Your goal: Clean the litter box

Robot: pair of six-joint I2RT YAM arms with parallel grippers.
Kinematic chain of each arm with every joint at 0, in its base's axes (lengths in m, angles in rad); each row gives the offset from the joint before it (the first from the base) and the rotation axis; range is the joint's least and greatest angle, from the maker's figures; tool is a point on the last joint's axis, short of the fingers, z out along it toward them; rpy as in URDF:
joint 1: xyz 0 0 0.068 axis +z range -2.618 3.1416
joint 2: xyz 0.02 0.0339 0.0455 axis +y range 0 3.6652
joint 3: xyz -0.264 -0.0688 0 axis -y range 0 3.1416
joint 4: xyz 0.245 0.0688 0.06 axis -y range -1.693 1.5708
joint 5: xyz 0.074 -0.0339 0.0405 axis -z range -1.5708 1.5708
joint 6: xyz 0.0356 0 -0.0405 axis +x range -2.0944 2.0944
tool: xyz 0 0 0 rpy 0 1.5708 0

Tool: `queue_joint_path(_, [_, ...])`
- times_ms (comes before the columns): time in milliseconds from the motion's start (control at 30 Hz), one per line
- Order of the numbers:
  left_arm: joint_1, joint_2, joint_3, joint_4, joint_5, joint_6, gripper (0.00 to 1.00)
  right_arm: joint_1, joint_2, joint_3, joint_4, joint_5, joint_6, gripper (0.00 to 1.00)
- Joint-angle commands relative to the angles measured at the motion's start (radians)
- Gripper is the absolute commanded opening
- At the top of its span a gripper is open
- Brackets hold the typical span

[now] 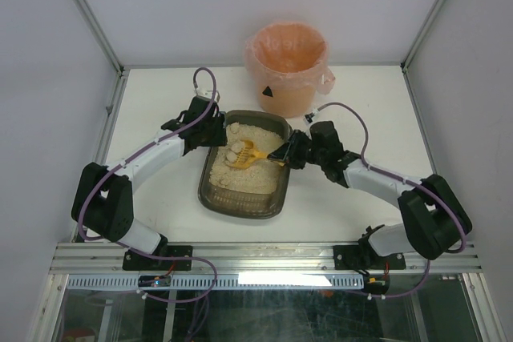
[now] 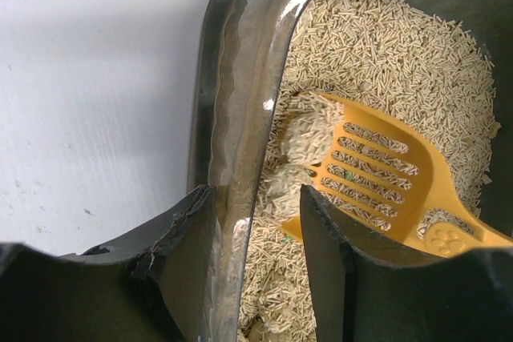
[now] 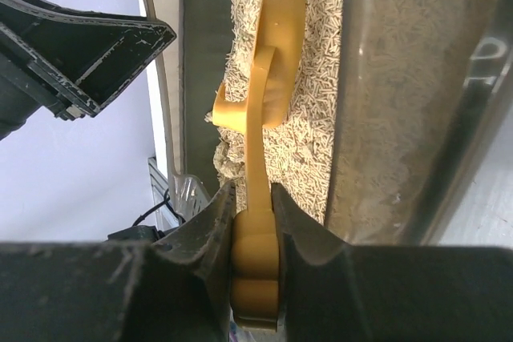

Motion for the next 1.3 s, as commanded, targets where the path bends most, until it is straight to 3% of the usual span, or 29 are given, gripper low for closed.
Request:
queue_joint_path(0, [-0.016,-0.062,0.033,0.027,-0.01,0.011,0.47,-0.038,-0.095,-0.04,0.111,-0.044,0.026,0.0])
queue_joint_path(400, [-0.007,-0.231,-0.019,0.121,-0.045,0.006,0.5,-0.095,-0.236,-0.183,0.275,-0.16,0.069,0.0])
queue_joint_path(733, [-0.003,-0.351,-0.031,0.172,-0.112,0.043,0.52,-0.142,-0.433,-0.396,0.503,-0.097,0.171,0.0])
queue_joint_path(867, [0.003,-0.379,-0.049,0.207,-0.113,0.044,0.52,-0.151,-0.417,-0.452,0.691,-0.161,0.233,0.0])
queue_joint_path(967, [0.005,-0.389,-0.062,0.222,-0.111,0.048,0.53,-0.168,-0.429,-0.495,0.7,-0.125,0.267,0.0])
queue_joint_path(1100, [0.006,-0.387,-0.076,0.224,-0.116,0.056,0.53,-0.172,-0.37,-0.484,0.813,-0.201,0.295,0.0])
queue_joint_path(1167, [0.008,-0.385,-0.078,0.225,-0.111,0.055,0.53,-0.208,-0.383,-0.523,0.814,-0.145,0.33,0.0])
queue_joint_path(1267, [0.009,-0.386,-0.082,0.227,-0.119,0.055,0.53,-0.173,-0.33,-0.479,0.866,-0.219,0.317,0.0])
